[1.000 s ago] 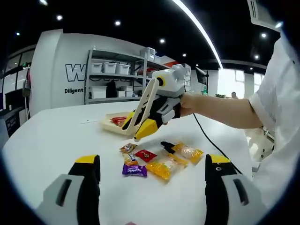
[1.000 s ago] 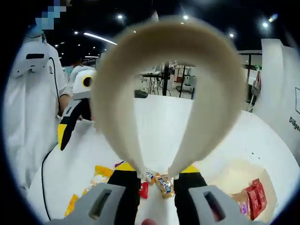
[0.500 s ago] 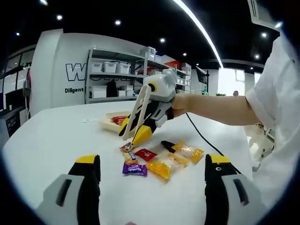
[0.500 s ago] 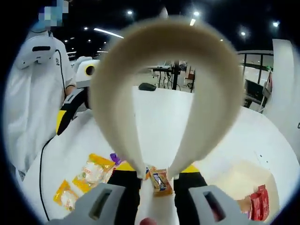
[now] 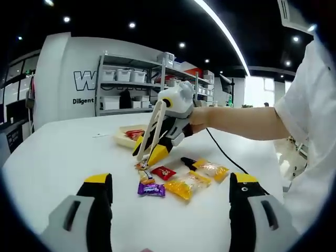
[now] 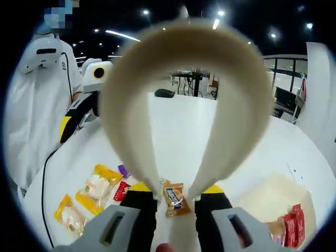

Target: Place the target food into the container with the food tongs after gripping and lifting it, then release it inside without dropping or visibly crushing the food.

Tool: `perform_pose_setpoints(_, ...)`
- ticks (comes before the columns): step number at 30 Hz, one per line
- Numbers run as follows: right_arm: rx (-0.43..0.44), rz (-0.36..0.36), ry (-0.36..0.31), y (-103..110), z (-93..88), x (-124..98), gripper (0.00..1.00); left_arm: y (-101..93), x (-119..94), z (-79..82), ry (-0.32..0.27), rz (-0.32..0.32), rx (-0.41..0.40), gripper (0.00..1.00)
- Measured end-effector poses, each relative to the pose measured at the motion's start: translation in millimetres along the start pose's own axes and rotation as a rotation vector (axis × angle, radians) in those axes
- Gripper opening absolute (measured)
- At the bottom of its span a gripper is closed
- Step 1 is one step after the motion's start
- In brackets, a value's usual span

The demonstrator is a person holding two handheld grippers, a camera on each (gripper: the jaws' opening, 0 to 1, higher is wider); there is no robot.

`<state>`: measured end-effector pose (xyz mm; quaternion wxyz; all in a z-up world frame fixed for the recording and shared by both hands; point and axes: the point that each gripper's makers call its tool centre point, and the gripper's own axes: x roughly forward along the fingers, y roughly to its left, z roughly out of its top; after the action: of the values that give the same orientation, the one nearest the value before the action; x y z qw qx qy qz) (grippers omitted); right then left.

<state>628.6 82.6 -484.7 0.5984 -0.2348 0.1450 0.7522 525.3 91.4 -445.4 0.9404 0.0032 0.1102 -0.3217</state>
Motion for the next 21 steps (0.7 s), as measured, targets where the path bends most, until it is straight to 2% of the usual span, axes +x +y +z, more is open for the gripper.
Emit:
perform_pose_setpoints(11, 0.028, 0.0, -0.001, 1.4, -5.9, -0.7, 0.22, 1.1, -0.1, -0.8, 0.001, 0.004, -0.001, 0.91)
perform_pose_setpoints(21, 0.023, -0.044, -0.013, 4.0, -7.3, -4.6, 0.19, 0.5, -0.3, -0.6, 0.0, 0.005, -0.002, 0.9)
